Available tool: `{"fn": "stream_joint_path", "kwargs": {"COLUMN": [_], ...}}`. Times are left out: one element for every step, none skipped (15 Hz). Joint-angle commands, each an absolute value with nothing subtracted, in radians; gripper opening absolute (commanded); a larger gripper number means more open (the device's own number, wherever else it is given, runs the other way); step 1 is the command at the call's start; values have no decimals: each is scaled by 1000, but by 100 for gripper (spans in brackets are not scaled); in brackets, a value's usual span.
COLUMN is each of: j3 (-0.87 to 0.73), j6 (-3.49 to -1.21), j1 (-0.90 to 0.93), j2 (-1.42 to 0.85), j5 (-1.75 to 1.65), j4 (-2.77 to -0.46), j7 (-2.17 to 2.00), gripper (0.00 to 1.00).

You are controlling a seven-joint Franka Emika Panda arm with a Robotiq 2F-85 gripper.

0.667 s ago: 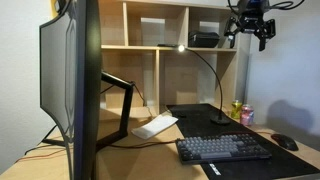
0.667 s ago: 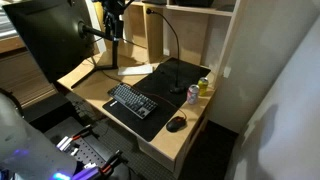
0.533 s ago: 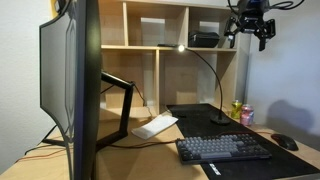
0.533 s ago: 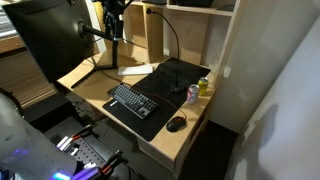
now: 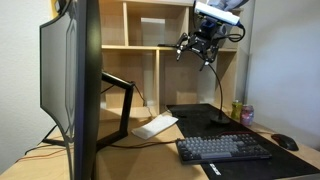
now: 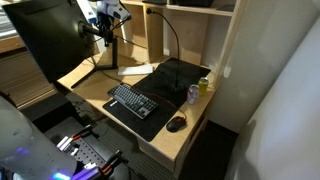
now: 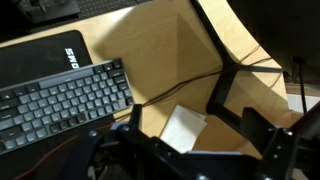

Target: Move the white paper forward

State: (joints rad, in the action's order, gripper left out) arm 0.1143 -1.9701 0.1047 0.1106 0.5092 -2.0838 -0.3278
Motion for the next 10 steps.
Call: {"fn": "stream_joint_path", "kwargs": {"j3": [120, 122, 121, 119, 128, 129, 132, 128, 128, 129], "j6": [-2001, -2011, -2011, -2011, -2060, -2081, -2154, -2207, -2283, -2348], "j1": [113, 114, 114, 113, 112, 116, 121, 121, 123, 125], "j2": [103, 102, 103, 105, 37, -6, -54, -85, -131, -180], "j5": [509, 509, 509, 509, 477, 502, 539, 582, 622, 652], "j4": [-2078, -2075, -2072, -2070, -2063, -2061, -2075, -2089, -2093, -2089], "j7": [-340, -345, -346, -346, -393, -395, -396, -376, -357, -350], "gripper": [100, 100, 100, 100, 100, 100, 100, 100, 100, 100]}}
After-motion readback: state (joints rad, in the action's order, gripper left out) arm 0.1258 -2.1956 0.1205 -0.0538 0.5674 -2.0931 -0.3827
